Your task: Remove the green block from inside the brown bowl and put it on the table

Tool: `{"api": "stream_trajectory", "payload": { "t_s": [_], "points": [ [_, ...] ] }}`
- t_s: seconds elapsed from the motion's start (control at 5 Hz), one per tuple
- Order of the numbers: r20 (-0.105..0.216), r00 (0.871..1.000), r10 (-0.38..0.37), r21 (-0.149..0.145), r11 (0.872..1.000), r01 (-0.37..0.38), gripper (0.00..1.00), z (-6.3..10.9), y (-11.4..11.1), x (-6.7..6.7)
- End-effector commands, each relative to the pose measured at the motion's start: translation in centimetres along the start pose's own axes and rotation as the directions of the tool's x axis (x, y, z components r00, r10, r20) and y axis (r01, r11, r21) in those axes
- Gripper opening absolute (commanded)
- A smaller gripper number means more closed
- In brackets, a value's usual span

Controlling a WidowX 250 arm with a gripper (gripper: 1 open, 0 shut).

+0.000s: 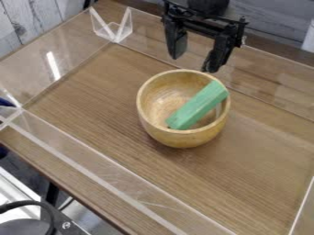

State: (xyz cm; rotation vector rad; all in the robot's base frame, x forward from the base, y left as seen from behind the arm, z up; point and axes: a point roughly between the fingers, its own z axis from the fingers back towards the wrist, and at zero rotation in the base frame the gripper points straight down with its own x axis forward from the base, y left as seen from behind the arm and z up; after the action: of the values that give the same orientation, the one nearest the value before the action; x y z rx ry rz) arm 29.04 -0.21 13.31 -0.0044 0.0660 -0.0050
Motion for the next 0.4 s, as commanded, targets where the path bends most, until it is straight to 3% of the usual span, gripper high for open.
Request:
{"api": "stream_trajectory", "payload": {
  "t_s": [0.0,0.2],
  "points": [
    [-0.027,1.000,-0.003,0.001,1.000,0.003,1.00,-1.4,0.1,-0.3],
    [-0.055,0.998,-0.007,0.000,1.000,0.007,1.00,-3.3,0.4,-0.9]
  ]
}}
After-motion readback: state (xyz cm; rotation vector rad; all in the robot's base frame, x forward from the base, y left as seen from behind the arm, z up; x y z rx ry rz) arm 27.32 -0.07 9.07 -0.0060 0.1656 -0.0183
